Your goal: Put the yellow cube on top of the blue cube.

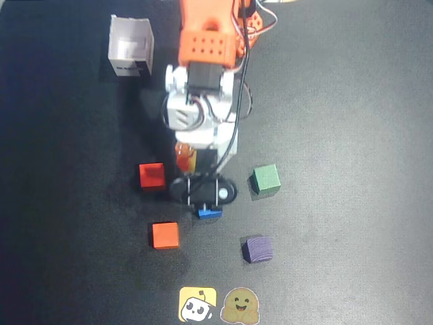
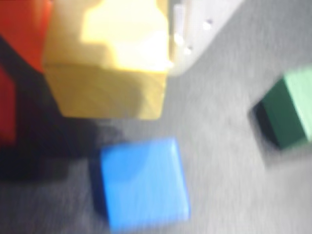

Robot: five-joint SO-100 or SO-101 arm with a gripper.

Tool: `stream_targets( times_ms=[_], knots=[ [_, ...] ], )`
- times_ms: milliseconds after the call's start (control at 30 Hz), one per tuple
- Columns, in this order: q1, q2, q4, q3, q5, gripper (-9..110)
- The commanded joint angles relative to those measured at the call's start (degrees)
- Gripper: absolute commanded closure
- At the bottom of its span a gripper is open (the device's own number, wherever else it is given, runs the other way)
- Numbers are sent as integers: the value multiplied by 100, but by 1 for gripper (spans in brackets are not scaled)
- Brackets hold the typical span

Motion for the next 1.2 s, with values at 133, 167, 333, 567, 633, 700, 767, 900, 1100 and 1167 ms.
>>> stream_targets(
  times_ms=[133, 167, 333, 567, 633, 700, 767, 900, 1100, 1167],
  knots=[
    [-237, -659, -281, -800, 26, 95],
    [-272, -747, -334, -844, -18, 95],
    [-369, -1099, -580, -984, -299, 95],
    [-404, -1406, -642, -1116, -466, 95],
    [-387, -1441, -650, -1116, -483, 95],
    [-387, -1459, -650, -1116, -483, 95],
    [-378, -1477, -659, -1116, -475, 95],
    [-378, -1494, -677, -1116, -448, 95],
    [-369, -1529, -826, -1090, -431, 95],
    [-369, -1556, -888, -1046, -422, 95]
  ],
)
